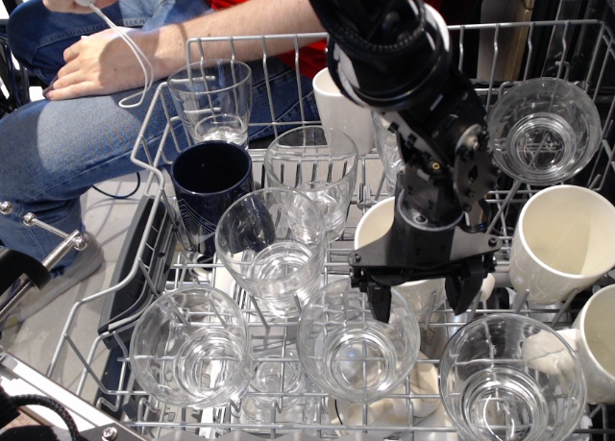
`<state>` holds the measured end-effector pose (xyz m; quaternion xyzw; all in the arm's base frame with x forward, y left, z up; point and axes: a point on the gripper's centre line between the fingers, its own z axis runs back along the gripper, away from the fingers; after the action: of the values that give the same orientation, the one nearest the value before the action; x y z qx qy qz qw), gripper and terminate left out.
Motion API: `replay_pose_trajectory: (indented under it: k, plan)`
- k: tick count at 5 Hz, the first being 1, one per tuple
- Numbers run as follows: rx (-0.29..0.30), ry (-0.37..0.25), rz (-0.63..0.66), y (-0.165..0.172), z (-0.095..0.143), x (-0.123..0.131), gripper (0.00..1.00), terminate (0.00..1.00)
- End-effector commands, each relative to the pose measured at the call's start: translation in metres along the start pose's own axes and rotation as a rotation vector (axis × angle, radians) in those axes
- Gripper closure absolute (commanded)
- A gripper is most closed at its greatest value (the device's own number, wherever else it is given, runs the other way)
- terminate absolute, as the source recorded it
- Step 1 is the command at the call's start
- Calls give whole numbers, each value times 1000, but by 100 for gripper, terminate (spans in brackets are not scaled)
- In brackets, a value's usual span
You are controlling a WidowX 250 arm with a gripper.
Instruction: Pick up glass cup
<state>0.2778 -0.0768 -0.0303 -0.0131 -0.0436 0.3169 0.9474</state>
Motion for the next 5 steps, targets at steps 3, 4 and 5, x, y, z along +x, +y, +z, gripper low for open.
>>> replay_pose_trajectory:
  k: [3, 4, 5]
  plan:
    - [-51, -30, 69, 2, -34, -10, 0, 0]
    - [-57, -32, 84, 2, -42, -11, 0, 0]
    - [-62, -39, 96, 1, -50, -12, 100, 0]
